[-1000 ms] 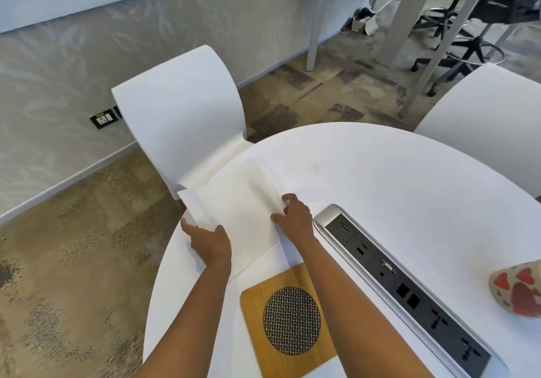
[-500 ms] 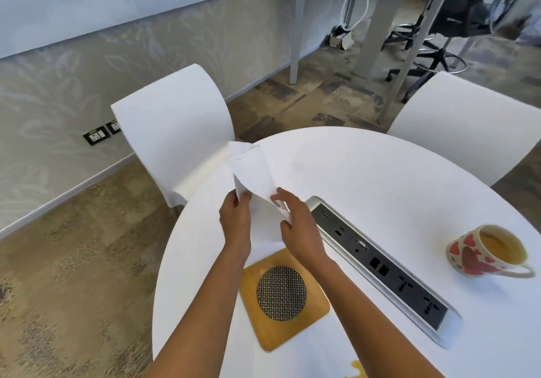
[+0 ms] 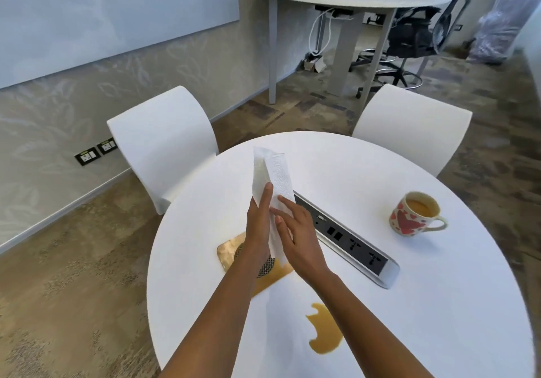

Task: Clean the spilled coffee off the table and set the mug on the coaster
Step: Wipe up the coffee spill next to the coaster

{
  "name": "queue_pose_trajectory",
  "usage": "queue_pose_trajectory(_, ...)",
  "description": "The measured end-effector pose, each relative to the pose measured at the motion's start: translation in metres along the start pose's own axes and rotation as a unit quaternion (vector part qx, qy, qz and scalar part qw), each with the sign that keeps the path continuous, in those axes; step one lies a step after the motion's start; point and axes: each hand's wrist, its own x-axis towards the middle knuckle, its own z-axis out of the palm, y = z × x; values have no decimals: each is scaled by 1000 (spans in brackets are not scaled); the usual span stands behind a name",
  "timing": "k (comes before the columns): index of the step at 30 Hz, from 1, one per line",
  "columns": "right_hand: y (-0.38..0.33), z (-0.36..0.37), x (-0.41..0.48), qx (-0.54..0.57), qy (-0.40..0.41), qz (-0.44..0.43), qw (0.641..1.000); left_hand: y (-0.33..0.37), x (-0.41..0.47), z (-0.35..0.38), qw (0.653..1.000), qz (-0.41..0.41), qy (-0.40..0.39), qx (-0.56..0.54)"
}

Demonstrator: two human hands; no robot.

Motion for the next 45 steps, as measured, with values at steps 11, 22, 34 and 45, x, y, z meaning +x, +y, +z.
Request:
queue_pose_trajectory(11, 4, -67, -80, 189, 41, 120, 974, -43, -116, 45, 985, -35, -164, -31)
queue_pose_trajectory(22, 30, -82, -149, 172, 194, 231, 938, -103, -186, 41, 972, -75, -217, 49)
queue_pose_trajectory(34, 100, -49, -219, -140, 49, 221, 964, -172, -128, -62, 923, 136, -6, 361)
queue_pose_trajectory(45, 120, -8, -224, -234, 18, 228, 945, -193, -91, -106, 799, 209, -56, 561)
